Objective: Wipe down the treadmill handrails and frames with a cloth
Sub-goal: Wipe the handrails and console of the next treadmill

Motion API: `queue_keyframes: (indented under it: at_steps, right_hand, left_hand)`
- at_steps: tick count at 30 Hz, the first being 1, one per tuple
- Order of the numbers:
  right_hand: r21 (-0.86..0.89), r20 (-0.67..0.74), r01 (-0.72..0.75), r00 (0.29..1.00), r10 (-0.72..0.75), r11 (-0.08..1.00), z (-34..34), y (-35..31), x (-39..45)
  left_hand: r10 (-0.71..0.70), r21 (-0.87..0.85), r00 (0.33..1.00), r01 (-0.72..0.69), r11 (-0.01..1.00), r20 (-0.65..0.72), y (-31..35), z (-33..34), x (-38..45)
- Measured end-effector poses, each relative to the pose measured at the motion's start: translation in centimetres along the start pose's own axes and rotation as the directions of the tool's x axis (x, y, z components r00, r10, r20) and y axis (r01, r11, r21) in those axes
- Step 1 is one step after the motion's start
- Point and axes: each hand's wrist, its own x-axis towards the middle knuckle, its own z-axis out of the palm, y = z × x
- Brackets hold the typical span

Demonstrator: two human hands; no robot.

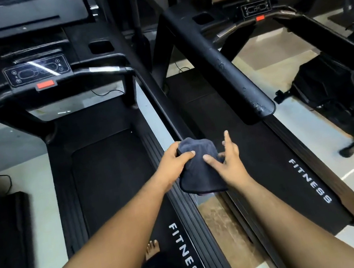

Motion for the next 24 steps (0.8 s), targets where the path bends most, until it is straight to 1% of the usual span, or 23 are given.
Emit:
queue_keyframes:
  at_steps: [1, 3, 5, 7, 8, 10, 13, 15, 18, 19, 24]
  right_hand:
    - [0.056, 0.021, -0.059, 0.998, 0.058, 0.997, -1.0, -0.1, 0.4]
    - [0.161, 0.106, -0.168, 0.983, 0.152, 0.972, -1.5, 0.0, 1.4]
    - [0.253, 0.193, -0.192, 0.97, 0.145, 0.948, -2.2, 0.6, 2.4]
    - [0.313, 0.253, -0.172, 0.963, 0.093, 0.934, -2.5, 0.6, 3.3]
    - [0.344, 0.254, -0.158, 0.965, 0.07, 0.926, -2.5, 0.4, 3.8]
    - [0.371, 0.213, -0.141, 0.975, 0.063, 0.918, -2.5, 0.0, 4.7]
    - [0.268, 0.129, -0.067, 0.991, 0.033, 0.961, -2.6, -0.3, 6.6]
    - [0.196, 0.109, -0.028, 0.994, 0.007, 0.98, -2.9, -0.4, 8.0]
    - [0.196, 0.1, -0.029, 0.995, 0.009, 0.98, -3.6, -1.3, 9.6]
    - [0.204, 0.095, -0.032, 0.995, 0.013, 0.979, -3.7, -1.4, 10.0]
    - [0.216, 0.062, -0.006, 0.998, -0.008, 0.976, -3.2, -1.7, 11.1]
  left_hand:
    - [0.005, -0.025, 1.0, -0.006, 1.0, -0.017, 0.3, 0.9, -0.3]
    - [0.002, -0.052, 1.0, -0.003, 0.999, -0.026, 0.4, 1.5, -0.4]
    - [0.017, -0.057, 0.999, -0.02, 0.998, -0.05, 0.4, 2.3, -0.3]
    - [0.038, -0.076, 0.995, -0.045, 0.996, -0.088, 0.5, 2.6, 0.3]
    - [0.047, -0.086, 0.994, -0.055, 0.995, -0.099, 0.5, 2.6, 0.7]
    - [0.05, -0.079, 0.993, -0.058, 0.995, -0.102, 0.2, 2.3, 2.1]
    - [0.019, -0.066, 0.997, -0.025, 0.998, -0.078, 0.3, 1.9, 4.1]
    - [-0.001, -0.076, 0.999, -0.002, 0.997, -0.043, 0.6, 1.7, 5.2]
    - [-0.003, -0.077, 1.0, 0.005, 0.997, 0.026, 1.4, 1.6, 6.3]
    - [-0.009, -0.069, 1.0, 0.011, 0.998, 0.023, 1.7, 1.5, 6.6]
    - [-0.01, 0.02, 0.997, 0.012, 1.0, -0.08, 1.7, 0.7, 7.5]
